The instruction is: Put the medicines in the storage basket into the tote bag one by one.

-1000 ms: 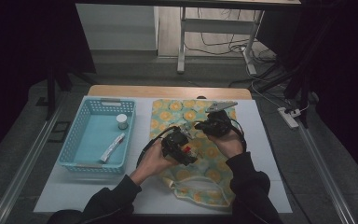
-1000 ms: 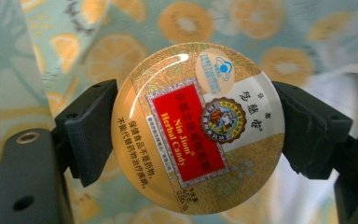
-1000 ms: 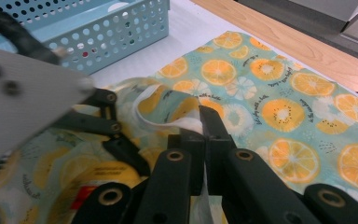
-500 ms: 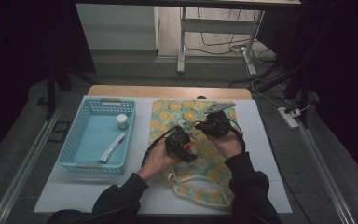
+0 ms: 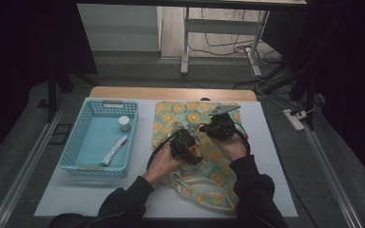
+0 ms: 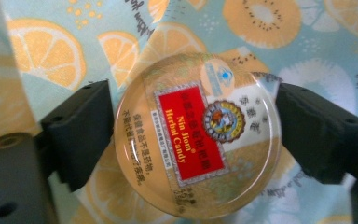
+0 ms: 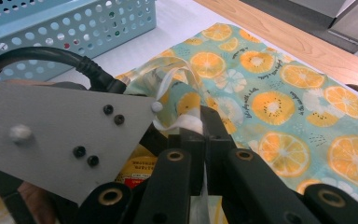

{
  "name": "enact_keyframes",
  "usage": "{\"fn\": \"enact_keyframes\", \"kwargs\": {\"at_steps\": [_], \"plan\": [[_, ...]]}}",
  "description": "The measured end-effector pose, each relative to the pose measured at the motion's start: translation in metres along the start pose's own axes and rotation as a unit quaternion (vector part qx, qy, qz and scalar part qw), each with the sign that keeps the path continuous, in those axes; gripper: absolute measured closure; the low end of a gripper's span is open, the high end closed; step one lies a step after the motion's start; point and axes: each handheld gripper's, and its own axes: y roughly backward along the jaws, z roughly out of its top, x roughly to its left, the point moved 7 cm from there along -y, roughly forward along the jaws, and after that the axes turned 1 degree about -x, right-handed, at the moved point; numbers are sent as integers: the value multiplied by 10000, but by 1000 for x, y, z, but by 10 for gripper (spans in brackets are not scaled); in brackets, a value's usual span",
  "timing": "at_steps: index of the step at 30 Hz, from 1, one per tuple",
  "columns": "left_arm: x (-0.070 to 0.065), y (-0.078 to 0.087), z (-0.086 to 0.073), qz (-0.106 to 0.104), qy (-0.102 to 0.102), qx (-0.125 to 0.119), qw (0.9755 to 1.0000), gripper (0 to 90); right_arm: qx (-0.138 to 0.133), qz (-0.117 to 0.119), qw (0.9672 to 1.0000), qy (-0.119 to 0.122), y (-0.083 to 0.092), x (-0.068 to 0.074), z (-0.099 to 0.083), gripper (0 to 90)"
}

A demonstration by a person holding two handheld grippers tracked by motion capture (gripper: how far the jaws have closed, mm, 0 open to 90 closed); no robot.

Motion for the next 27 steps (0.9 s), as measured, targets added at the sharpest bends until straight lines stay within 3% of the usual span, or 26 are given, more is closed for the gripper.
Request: {"fn": "enact_keyframes", "kwargs": {"at_steps": [6,12,20,27], "plan": [[-4,12,2,-135,143,-185,9996,105,-43,22,10000,-19,2,0,1,899],[-10,29,2,-436,247,-368,9981,63,-53,55,10000,0,2,1,1,899],[-13,49,-2,-705,280,-623,9952,7,-43,58,10000,-19,2,0,1,899],[-13,68,-6,-807,259,-772,9934,4,-36,64,10000,-20,2,1,0,899]]}}
